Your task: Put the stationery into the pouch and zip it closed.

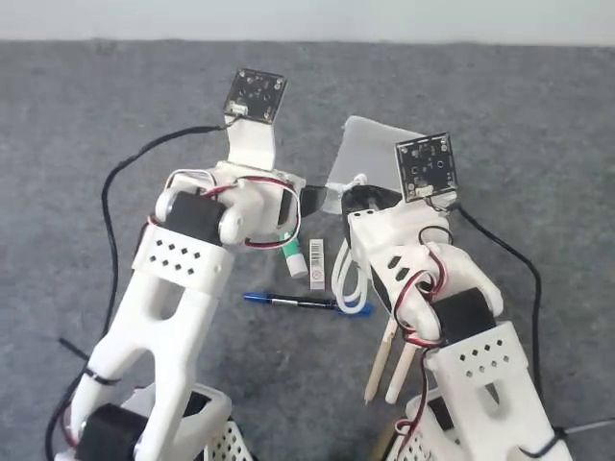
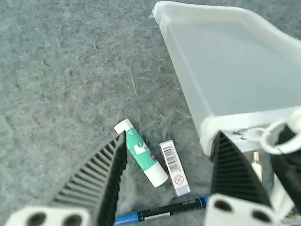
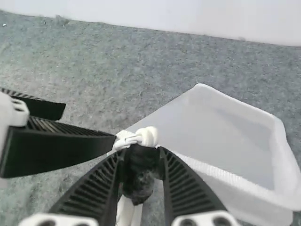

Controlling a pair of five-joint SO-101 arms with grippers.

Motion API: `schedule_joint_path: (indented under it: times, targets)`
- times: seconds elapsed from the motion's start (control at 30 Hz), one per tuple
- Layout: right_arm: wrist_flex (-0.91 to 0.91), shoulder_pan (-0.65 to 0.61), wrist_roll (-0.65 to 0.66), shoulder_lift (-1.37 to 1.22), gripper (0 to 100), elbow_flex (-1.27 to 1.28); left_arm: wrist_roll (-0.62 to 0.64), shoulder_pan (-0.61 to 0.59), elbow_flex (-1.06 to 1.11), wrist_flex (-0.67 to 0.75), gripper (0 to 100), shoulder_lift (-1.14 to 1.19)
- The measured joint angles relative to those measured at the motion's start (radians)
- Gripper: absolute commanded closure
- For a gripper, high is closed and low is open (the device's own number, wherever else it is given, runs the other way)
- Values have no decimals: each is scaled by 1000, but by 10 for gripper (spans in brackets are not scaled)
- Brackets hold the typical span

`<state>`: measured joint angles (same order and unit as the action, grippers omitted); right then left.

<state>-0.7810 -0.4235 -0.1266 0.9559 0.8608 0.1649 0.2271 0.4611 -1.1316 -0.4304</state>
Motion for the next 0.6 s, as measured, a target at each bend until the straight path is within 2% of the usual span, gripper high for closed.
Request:
schedule_joint_path:
  times: [0.5, 0.6]
  targets:
    - [0, 0, 0, 0, 992, 0, 3, 3, 117, 199, 731, 0]
    - [0, 0, 0, 0, 992, 0, 9, 3, 176, 282, 732, 0]
